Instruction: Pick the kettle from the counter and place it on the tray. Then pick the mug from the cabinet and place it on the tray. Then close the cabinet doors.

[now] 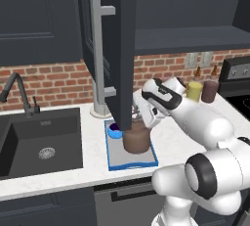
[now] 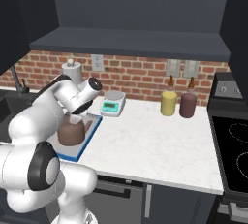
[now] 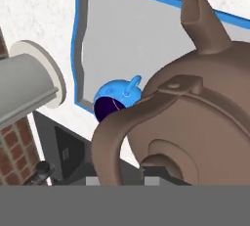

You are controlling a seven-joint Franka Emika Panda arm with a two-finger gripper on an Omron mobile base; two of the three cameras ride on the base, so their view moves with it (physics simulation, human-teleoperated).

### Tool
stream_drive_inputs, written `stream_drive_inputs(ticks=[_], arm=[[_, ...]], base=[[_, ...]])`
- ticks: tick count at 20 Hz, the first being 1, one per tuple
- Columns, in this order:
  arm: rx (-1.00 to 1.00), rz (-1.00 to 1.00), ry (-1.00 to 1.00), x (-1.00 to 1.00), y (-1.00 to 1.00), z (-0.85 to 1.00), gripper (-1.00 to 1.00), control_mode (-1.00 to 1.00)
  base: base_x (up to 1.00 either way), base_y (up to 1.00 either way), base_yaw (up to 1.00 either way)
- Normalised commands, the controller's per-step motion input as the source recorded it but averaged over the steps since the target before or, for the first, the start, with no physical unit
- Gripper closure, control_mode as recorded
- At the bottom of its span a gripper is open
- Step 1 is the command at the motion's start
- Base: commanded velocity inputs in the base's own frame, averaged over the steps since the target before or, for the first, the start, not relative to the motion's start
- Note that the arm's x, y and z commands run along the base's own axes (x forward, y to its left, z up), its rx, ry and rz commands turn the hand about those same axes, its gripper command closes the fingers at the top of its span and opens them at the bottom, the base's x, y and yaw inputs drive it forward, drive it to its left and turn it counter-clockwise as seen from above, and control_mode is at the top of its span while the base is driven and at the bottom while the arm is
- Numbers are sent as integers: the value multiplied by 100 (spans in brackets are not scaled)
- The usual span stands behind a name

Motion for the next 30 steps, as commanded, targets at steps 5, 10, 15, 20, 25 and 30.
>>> stream_drive_inputs(ticks=[5, 10, 15, 20, 25, 30], arm=[[9, 0, -8, -45, -16, -29, 100, -100], [0, 0, 0, -9, 3, -36, -100, -100], [0, 0, 0, -1, 21, -33, -100, -100], [1, 0, 0, -3, 2, -13, -100, -100], [3, 0, 0, -17, 0, -1, -100, -100], [4, 0, 0, -33, 0, 2, -100, -100]], base=[[0, 0, 0], [0, 0, 0], [0, 0, 0], [0, 0, 0], [0, 0, 0], [0, 0, 0]])
